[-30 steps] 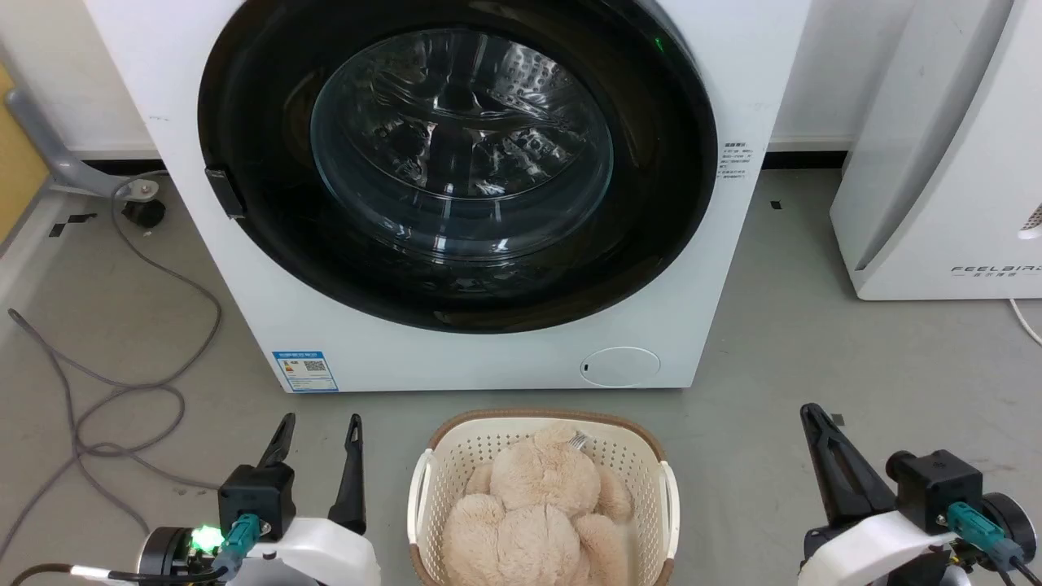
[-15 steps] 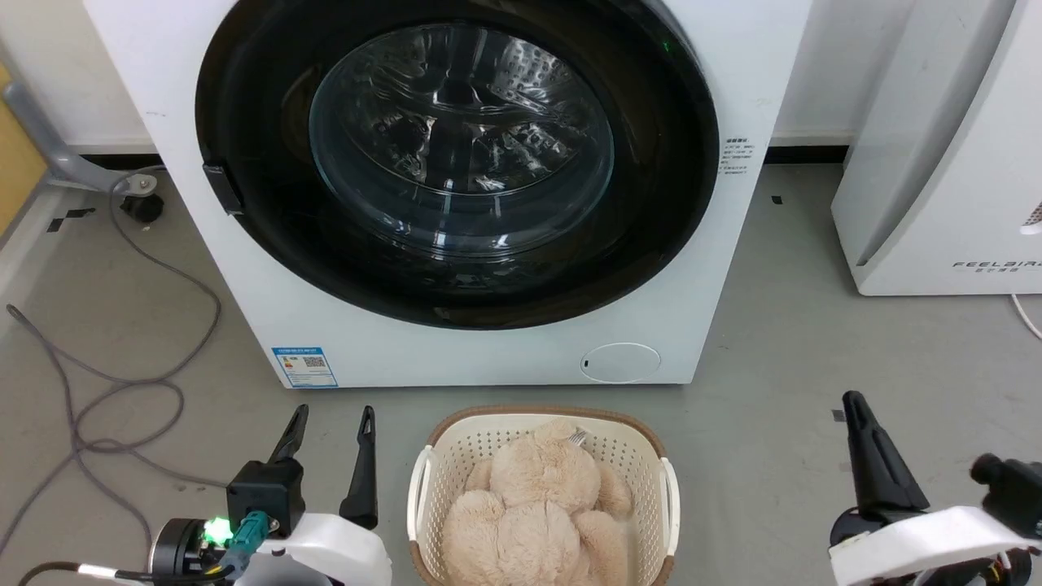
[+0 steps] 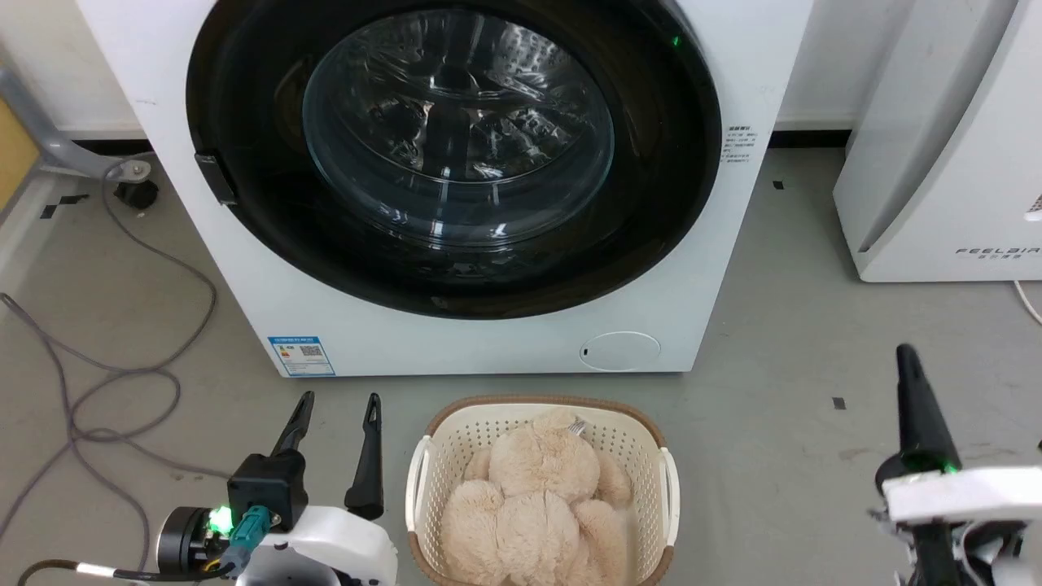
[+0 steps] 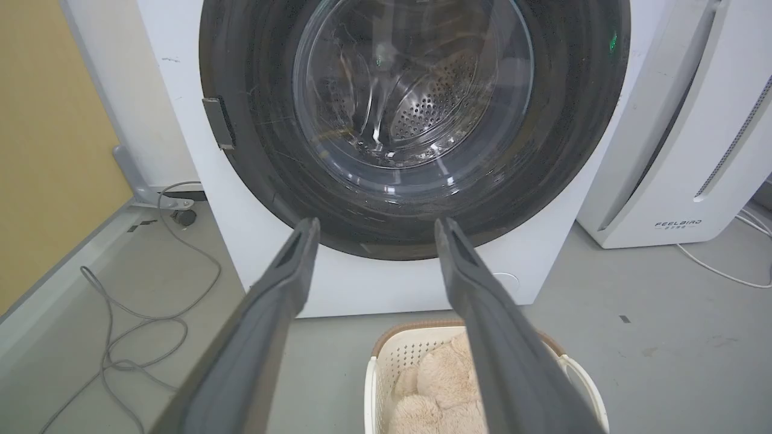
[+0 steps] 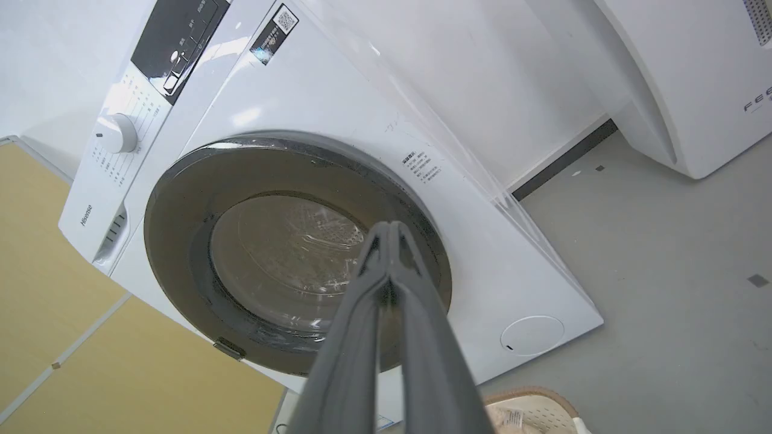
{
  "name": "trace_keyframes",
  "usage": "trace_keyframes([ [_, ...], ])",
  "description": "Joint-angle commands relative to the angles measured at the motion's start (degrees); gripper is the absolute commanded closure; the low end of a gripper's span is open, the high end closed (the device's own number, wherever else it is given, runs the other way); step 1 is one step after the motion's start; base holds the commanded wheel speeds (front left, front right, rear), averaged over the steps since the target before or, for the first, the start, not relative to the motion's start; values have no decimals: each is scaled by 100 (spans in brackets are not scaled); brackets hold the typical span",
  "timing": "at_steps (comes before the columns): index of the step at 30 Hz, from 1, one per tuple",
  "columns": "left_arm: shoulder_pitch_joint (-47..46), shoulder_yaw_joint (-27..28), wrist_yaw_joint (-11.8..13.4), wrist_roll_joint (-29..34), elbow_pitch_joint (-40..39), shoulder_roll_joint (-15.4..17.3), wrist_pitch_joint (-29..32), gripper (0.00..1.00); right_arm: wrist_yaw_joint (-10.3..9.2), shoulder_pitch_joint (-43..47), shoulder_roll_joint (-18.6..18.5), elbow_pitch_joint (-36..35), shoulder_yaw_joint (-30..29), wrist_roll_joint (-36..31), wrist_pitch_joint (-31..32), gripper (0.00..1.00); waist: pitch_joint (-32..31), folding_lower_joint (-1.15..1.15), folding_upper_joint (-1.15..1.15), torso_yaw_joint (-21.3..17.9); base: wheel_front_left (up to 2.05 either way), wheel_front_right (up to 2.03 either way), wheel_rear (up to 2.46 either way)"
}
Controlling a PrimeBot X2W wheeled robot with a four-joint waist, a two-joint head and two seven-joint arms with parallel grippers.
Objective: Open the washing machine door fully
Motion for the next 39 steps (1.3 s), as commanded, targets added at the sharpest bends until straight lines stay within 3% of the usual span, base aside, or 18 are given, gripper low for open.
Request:
trace_keyframes([
  [1,-109,-29,-9,-43,-7,12,-77,0,2,-238,2,88,-61,309,-62,100,34,0,0,-8,0,0,0],
  [8,-224,-52,-14,-75,-68,11,-161,0,3,-982,-106,557,-202,1145,-146,100,197,0,0,-24,0,0,0],
  [19,-416,-122,-61,-103,-127,10,-292,0,3,-2453,-679,1575,-125,2271,-277,100,472,0,0,1,0,0,0],
  [29,-647,-187,-106,-105,-223,10,-412,0,3,-3866,-1315,2416,550,3541,-232,100,803,0,0,59,0,0,0],
  [39,-809,-233,-122,-118,-303,10,-520,0,3,-5165,-1822,3548,1785,4717,531,100,1079,0,0,90,0,0,0],
])
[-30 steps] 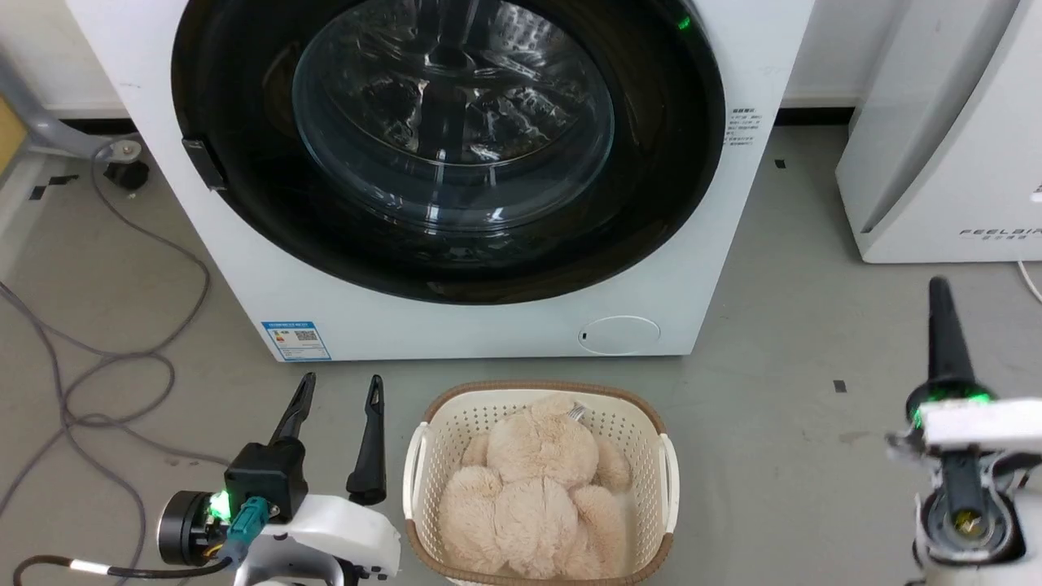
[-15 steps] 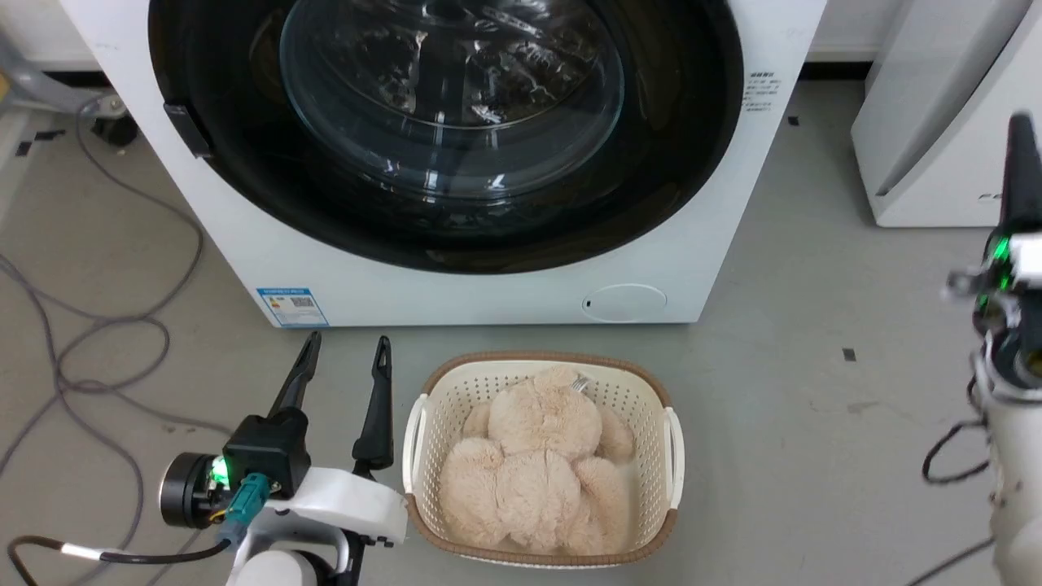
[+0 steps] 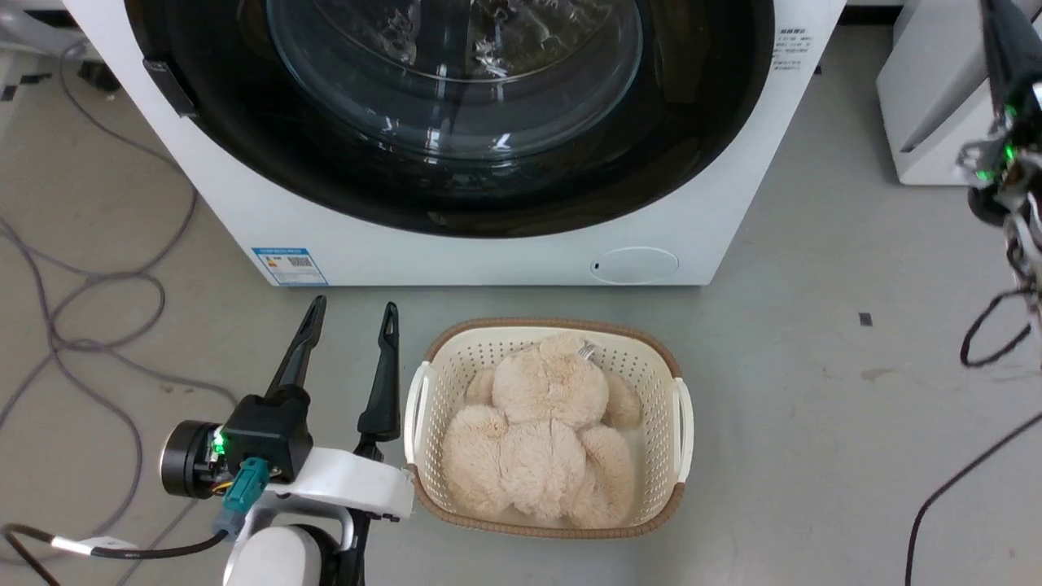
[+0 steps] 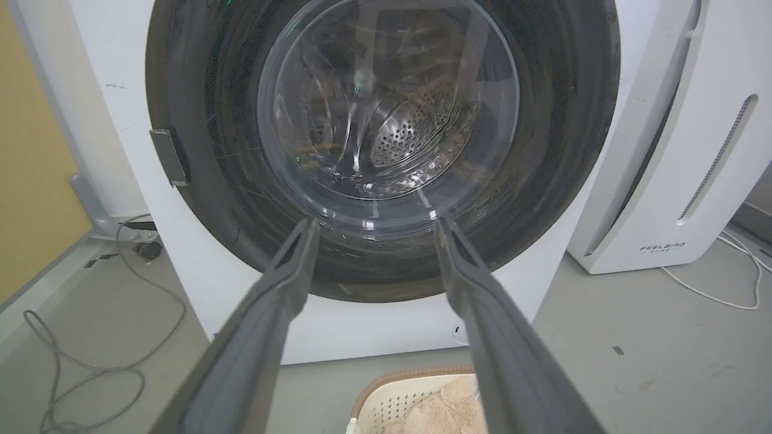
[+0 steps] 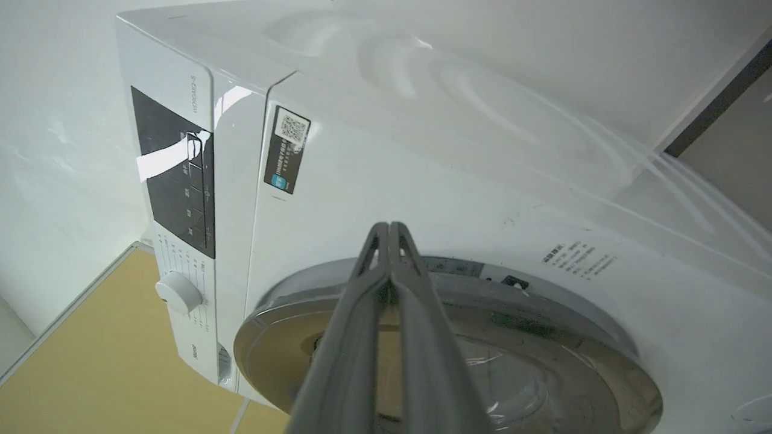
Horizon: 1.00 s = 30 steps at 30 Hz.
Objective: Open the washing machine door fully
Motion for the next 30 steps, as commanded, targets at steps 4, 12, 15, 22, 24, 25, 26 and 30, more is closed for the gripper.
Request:
trace_keyframes([
  [4,-165,-34,-27,-66,-58,10,-108,0,5,-917,-111,658,790,628,611,100,159,0,0,-10,0,0,0],
  [12,-311,-80,-48,-95,-96,9,-192,0,5,-1964,-72,1411,1741,1181,1497,100,362,0,0,4,0,0,0],
  [15,-376,-117,-48,-114,-128,8,-228,0,5,-2395,-47,1695,2068,1400,1756,100,470,0,0,29,0,0,0],
  [22,-534,-167,-42,-159,-193,7,-312,0,5,-3274,35,2170,2775,1826,2300,100,766,0,0,77,0,0,0],
  [24,-574,-179,-42,-167,-203,7,-335,0,5,-3484,64,2301,2986,1923,2431,100,834,0,0,84,0,0,0],
  [25,-592,-186,-42,-171,-207,6,-347,0,5,-3585,79,2370,3094,1970,2474,100,868,0,0,88,0,0,0],
  [26,-612,-191,-43,-177,-211,6,-359,0,5,-3685,96,2439,3194,2024,2527,100,903,0,0,92,0,0,0],
  [30,-690,-217,-48,-202,-222,6,-407,0,5,-4064,150,2712,3600,2237,2738,100,1026,0,0,112,0,0,0],
])
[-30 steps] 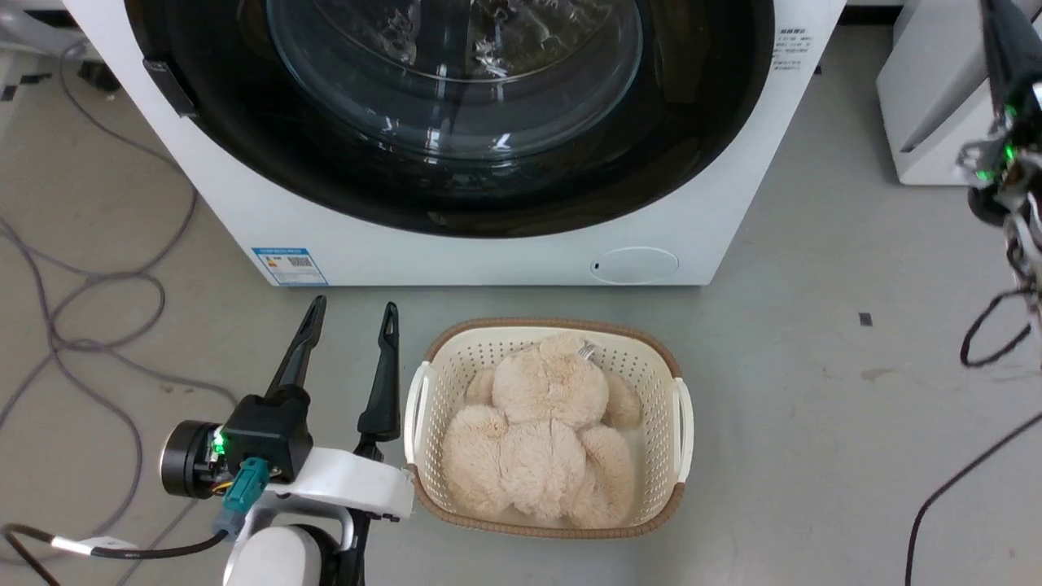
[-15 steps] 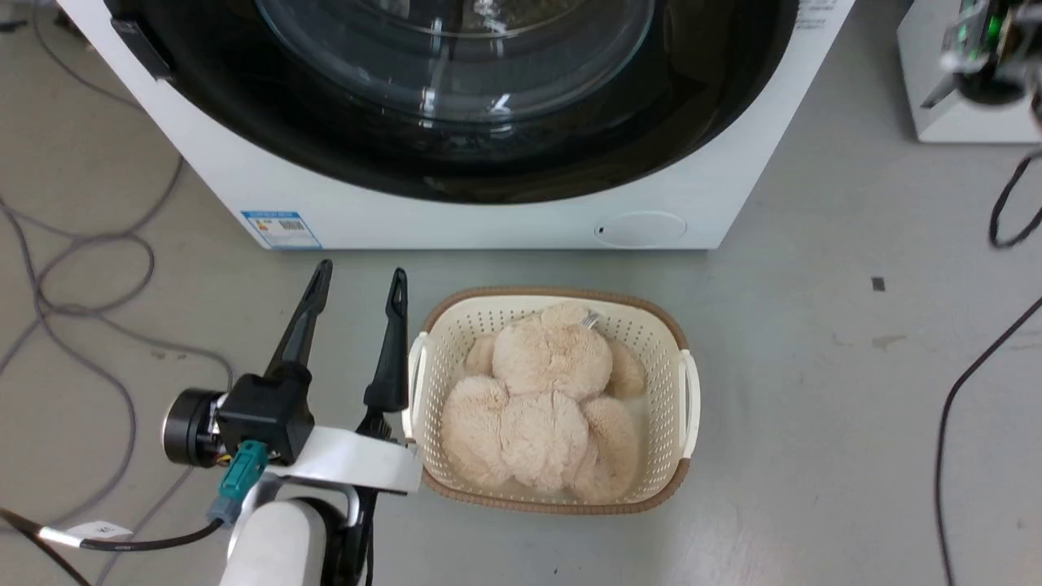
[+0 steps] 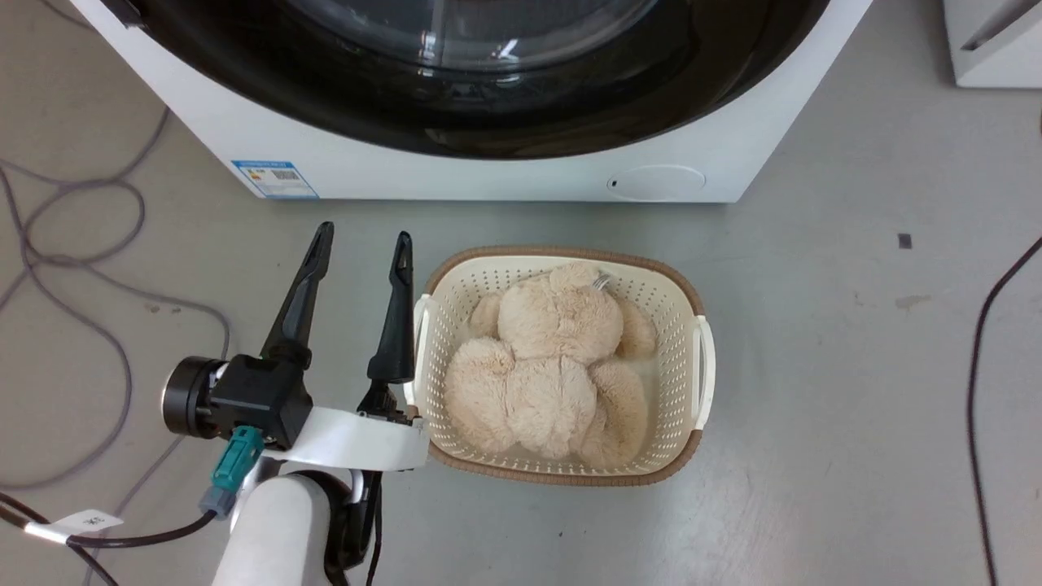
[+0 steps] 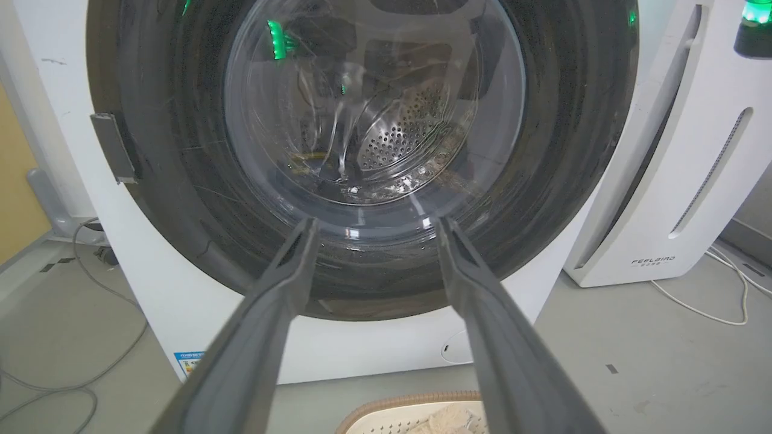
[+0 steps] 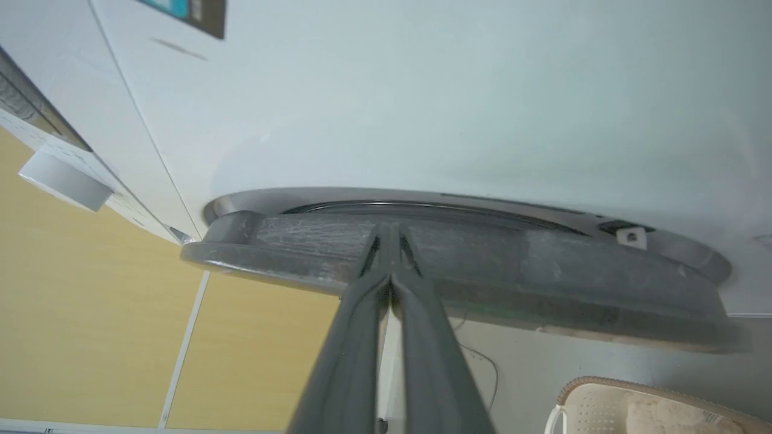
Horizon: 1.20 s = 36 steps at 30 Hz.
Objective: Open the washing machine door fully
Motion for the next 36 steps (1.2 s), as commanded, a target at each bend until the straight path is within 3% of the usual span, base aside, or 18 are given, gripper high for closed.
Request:
trace_keyframes([
  [1,-119,-28,-3,-22,-16,7,-59,0,5,-296,22,176,182,227,87,100,57,0,0,12,0,0,0],
  [9,-251,-69,-6,-66,-8,6,-148,0,6,-875,135,640,943,591,564,100,256,0,0,33,0,0,0],
  [18,-245,-95,34,-88,26,6,-148,0,6,-639,227,530,1114,463,926,100,200,0,0,41,0,0,0],
  [32,-141,-228,28,-157,247,5,-148,0,6,-92,245,312,1066,515,846,100,-164,0,0,161,0,0,0],
  [36,-48,-231,28,-162,312,5,-148,0,6,11,379,360,1347,188,353,100,-324,0,0,185,0,0,0],
])
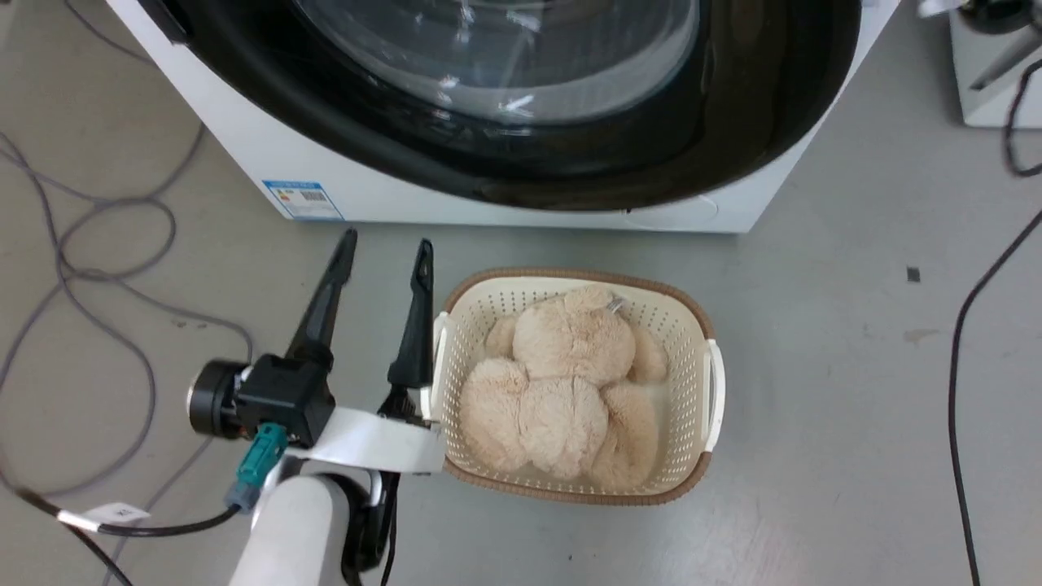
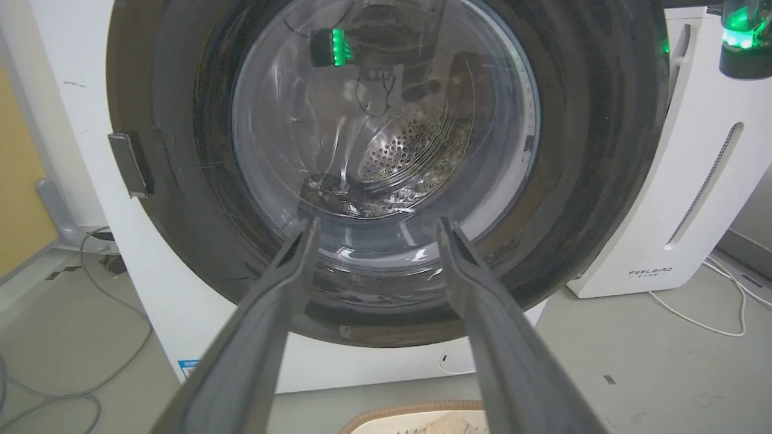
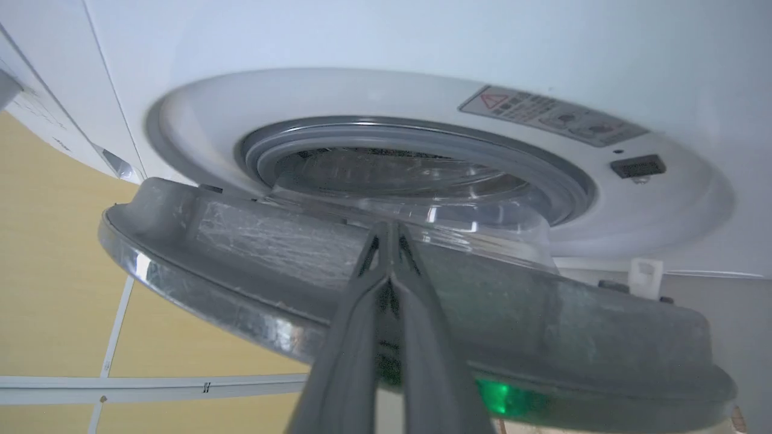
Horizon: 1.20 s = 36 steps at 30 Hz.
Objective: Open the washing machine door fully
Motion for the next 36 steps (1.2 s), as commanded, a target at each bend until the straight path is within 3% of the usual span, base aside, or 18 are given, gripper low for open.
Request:
trace_keyframes([
  [1,107,7,25,-52,33,7,-30,0,8,158,124,-25,53,-11,-20,100,-94,0,0,25,0,0,0],
  [7,240,-17,35,-70,106,7,-30,0,8,444,238,-152,26,64,-159,100,-331,0,0,83,0,0,0],
  [11,270,-53,52,-97,119,7,-30,0,8,511,-26,-413,-66,230,403,100,-393,0,0,139,0,0,0],
  [36,802,-20,18,-77,418,7,-30,0,8,2008,-473,-1960,415,920,854,100,-1332,0,0,466,0,0,0],
])
